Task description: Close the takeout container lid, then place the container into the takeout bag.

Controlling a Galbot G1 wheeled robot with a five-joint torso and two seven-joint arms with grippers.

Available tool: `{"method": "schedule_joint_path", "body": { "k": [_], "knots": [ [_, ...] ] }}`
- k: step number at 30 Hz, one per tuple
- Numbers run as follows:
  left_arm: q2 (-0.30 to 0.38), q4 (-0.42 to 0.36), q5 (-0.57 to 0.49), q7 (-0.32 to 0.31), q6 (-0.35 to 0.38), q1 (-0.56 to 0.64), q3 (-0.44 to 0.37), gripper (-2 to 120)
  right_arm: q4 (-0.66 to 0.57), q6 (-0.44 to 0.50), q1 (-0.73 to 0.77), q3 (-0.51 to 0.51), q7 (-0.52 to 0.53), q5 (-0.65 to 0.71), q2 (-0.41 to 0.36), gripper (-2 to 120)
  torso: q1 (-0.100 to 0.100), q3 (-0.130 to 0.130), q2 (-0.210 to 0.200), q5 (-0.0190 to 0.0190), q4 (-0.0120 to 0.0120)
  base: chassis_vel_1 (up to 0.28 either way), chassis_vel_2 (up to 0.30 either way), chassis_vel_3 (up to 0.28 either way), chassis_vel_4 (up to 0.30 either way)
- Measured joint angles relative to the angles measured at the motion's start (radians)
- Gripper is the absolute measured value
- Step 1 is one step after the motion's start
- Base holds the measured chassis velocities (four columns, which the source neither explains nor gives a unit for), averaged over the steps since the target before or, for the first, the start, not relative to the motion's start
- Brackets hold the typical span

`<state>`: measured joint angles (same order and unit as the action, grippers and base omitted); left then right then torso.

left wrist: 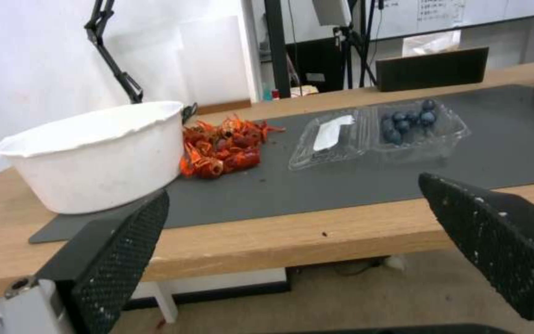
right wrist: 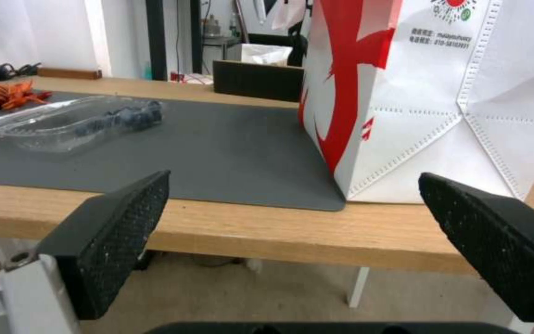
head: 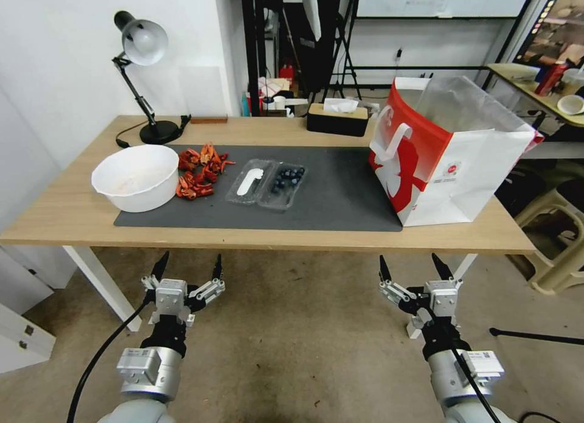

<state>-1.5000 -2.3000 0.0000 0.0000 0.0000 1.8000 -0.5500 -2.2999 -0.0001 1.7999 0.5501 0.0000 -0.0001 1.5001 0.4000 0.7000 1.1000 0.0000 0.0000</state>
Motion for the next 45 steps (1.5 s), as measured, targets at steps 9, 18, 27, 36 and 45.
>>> {"method": "schedule_joint_path", "body": {
  "k": [9,18,27,36,45],
  "knots": [
    [0.0,0.0,0.0,0.0,0.0,0.0,0.0,100,0.0,0.0,0.0,0.0,0.0,0.0,0.0,100,0.0,0.0,0.0,0.0,0.0,0.0,0.0,0.0,0.0],
    [0.0,0.0,0.0,0.0,0.0,0.0,0.0,100,0.0,0.0,0.0,0.0,0.0,0.0,0.0,100,0.0,0.0,0.0,0.0,0.0,0.0,0.0,0.0,0.0],
    [0.13,-0.07,-0.209,-0.121,0.136,0.035,0.098,100,-0.072,-0.188,0.061,-0.076,-0.114,-0.008,-0.011,100,0.0,0.0,0.0,-0.0001,-0.0002,0.0,0.0,0.0,0.0],
    [0.144,-0.075,-0.269,-0.127,0.131,0.036,0.108,100,-0.081,-0.188,0.063,-0.076,-0.119,-0.011,-0.009,100,0.0,0.0,0.0,-0.0001,0.0,0.0,0.0,0.0,0.0],
    [0.143,-0.072,-0.271,-0.121,0.119,0.033,0.103,100,-0.082,-0.18,0.061,-0.074,-0.113,-0.015,-0.005,100,0.0,0.0,0.0,-0.0001,0.0,0.0,0.0,0.0,0.0]
  ]
}}
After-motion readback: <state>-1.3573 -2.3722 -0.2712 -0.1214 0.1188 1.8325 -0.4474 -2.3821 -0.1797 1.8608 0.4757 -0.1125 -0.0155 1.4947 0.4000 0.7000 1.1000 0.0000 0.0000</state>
